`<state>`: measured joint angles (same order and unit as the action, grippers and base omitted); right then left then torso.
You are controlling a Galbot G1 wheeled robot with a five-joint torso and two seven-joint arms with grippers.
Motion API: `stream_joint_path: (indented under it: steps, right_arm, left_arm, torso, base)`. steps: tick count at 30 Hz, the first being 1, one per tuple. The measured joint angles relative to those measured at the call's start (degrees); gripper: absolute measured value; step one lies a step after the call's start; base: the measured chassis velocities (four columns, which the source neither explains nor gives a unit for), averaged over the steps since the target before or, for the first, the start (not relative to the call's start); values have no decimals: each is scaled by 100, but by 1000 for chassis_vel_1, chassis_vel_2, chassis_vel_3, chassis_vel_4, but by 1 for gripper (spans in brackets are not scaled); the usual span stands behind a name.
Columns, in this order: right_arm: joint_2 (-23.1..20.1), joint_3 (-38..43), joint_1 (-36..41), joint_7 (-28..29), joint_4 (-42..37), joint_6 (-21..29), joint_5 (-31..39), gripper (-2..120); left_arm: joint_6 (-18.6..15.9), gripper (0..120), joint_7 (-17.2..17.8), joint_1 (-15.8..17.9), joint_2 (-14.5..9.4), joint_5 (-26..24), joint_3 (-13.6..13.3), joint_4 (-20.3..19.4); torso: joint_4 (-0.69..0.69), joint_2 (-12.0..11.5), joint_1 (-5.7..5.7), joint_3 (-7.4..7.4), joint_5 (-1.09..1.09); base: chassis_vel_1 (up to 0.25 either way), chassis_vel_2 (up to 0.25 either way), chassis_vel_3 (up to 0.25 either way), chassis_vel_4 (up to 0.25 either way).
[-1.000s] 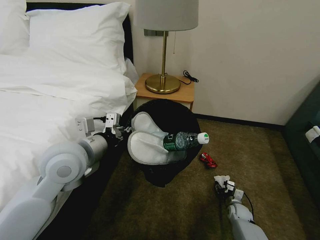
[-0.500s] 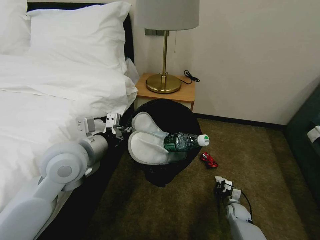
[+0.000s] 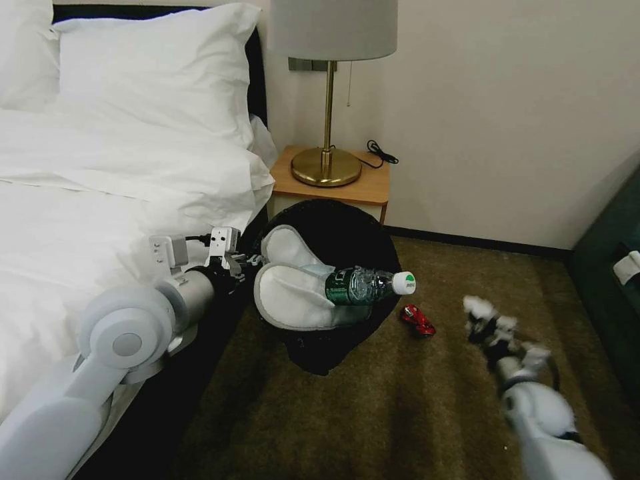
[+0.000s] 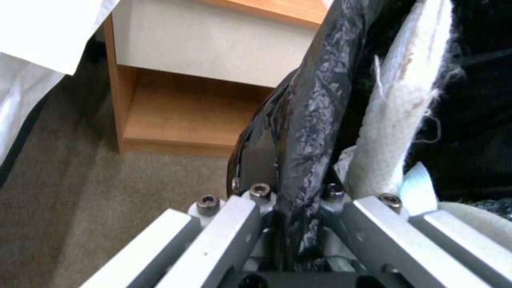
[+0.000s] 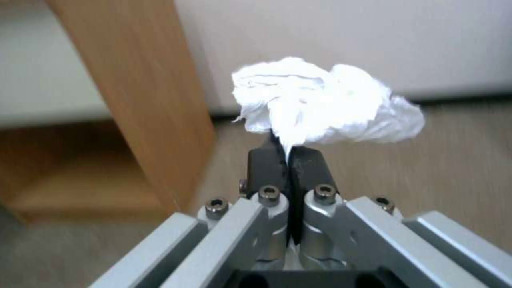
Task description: Pick up the trash bin, then pick up the garbage on the floor and place it into the trash bin.
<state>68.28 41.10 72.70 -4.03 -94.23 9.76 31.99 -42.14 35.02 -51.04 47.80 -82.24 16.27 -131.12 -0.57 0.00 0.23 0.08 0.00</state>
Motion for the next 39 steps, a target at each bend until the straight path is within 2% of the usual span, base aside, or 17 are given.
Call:
stream_joint_path:
  steps: [2, 3, 7, 8, 9, 10, 12, 21, 24, 33, 39]
  right_arm:
    - [-191, 163, 137, 43, -601, 155, 251, 0]
    - [-403, 317, 244, 76, -1171, 312, 590, 0]
    - [-651, 388, 328, 138, -1736, 481, 1014, 0]
    - [-860, 381, 331, 242, -2245, 608, 1378, 0]
    - [-1101, 293, 218, 424, -2759, 786, 1807, 0]
    - [-1101, 293, 218, 424, -2759, 786, 1807, 0]
    - [-1425, 48, -132, 549, -3357, 1055, 2322, 0]
    - [-1985, -377, -491, 409, -3942, 1336, 2908, 0]
    - [-2217, -848, -613, 340, -4093, 1372, 2949, 0]
    - [-2295, -2027, -1080, 475, -4246, 1422, 2874, 0]
    - [-2187, -2399, -1244, 634, -4164, 1360, 2771, 0]
  left_arm:
    - [0, 1, 25, 0, 2, 2, -11, -5]
    - [0, 1, 40, -5, 1, -1, -12, -13]
    - [0, 1, 46, -20, -5, -6, -12, -17]
    - [0, 1, 59, -23, 3, -6, -12, -11]
    - [0, 1, 74, -23, 20, -2, -16, 5]
    - [0, 1, 74, -23, 20, -2, -16, 5]
    - [0, 1, 75, 3, 44, 3, -63, 38]
    - [0, 1, 7, 109, 97, 38, -243, 134]
    - [0, 1, -64, 118, 97, 84, -279, 153]
    - [0, 1, -76, 97, 139, 128, -285, 143]
    - [0, 1, -78, 120, 191, 165, -331, 160]
  torso:
    - [0, 0, 0, 0, 2]
    - [0, 0, -1, -1, -1]
    - [-1, 0, 0, 0, 1]
    - [0, 0, -1, 0, 0]
    - [0, 0, -1, 0, 0]
    - [0, 0, -1, 0, 0]
    - [3, 0, -1, 0, 1]
    - [3, 0, -1, 0, 1]
    - [2, 0, -1, 0, -1]
    - [1, 0, -1, 0, 0]
    - [1, 0, -1, 0, 1]
  base:
    - [0, 0, 0, 0]
    - [0, 0, 0, 0]
    - [0, 0, 0, 0]
    - [0, 0, 0, 0]
    - [0, 0, 0, 0]
    - [0, 0, 0, 0]
    - [0, 0, 0, 0]
    - [0, 0, 0, 0]
    - [0, 0, 0, 0]
    - [0, 0, 0, 0]
    - [0, 0, 0, 0]
